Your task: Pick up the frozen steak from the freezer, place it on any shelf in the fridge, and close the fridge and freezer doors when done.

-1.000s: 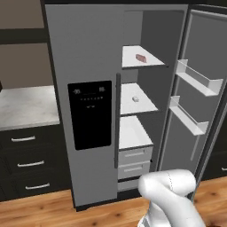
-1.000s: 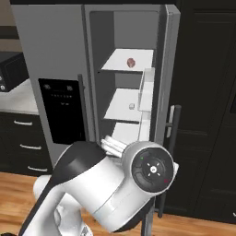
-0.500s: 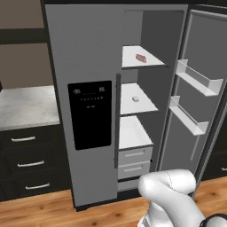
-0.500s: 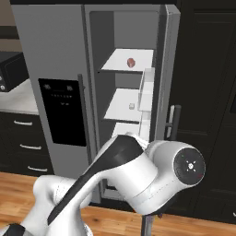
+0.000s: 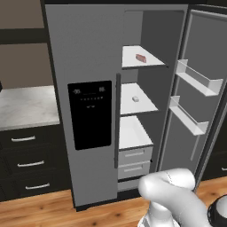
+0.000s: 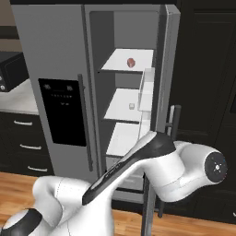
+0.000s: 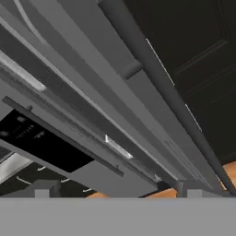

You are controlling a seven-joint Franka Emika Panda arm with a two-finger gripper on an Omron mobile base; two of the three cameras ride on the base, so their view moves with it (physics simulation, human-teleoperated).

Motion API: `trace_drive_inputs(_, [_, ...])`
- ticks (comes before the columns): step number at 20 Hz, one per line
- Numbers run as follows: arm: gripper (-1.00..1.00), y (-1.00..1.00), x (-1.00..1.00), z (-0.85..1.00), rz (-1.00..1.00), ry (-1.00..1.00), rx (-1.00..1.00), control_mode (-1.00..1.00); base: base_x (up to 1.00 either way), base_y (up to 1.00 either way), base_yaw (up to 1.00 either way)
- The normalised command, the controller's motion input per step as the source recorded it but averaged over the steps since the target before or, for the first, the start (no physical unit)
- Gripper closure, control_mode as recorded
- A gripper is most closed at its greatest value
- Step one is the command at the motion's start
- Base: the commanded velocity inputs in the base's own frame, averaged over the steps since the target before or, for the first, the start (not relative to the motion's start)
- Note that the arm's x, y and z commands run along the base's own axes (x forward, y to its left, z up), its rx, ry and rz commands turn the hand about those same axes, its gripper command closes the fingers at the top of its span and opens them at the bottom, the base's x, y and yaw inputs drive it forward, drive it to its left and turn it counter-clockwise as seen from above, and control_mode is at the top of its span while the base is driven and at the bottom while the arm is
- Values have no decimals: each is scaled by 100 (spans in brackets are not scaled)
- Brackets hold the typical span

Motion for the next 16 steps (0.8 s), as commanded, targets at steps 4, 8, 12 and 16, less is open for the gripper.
trace_drive_inputs(4, [-100, -62, 34, -21, 7, -2, 16, -100, 0, 0, 0])
trace_drive_inputs(8, [-100, -25, 60, -39, 0, 0, 20, -100, 0, 0, 0])
trace_drive_inputs(12, [-100, -29, 67, -36, 0, -1, 12, -100, 0, 0, 0])
trace_drive_inputs(16, [-100, -22, 65, -17, 1, -2, 4, -100, 0, 0, 0])
